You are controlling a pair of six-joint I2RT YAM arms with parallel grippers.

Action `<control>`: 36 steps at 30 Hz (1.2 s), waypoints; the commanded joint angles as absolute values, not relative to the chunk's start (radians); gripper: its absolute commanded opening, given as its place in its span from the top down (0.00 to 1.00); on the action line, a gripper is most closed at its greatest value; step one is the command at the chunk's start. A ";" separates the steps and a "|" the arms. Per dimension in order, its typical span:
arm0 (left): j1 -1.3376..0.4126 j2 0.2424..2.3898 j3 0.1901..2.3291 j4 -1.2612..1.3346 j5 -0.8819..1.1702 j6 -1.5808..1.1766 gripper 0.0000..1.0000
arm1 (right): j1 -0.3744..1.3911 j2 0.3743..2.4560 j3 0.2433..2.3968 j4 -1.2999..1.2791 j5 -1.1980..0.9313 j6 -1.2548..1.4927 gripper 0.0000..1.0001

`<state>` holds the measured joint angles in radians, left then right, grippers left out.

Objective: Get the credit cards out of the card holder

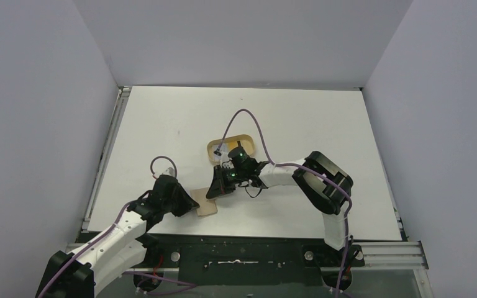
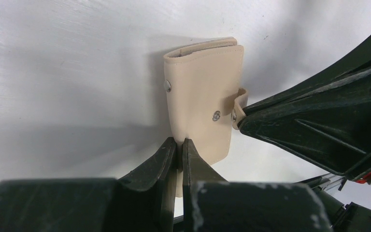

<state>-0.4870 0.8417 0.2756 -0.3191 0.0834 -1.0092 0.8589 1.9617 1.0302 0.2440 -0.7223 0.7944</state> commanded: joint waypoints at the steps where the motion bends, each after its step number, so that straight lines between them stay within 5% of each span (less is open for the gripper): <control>1: -0.483 0.838 0.313 -0.302 0.077 -1.002 1.00 | 0.883 1.980 1.071 0.197 -0.695 0.730 1.00; 36: -0.483 0.828 0.305 -0.308 0.080 -1.006 1.00 | 0.895 1.960 1.021 0.327 -0.628 0.774 1.00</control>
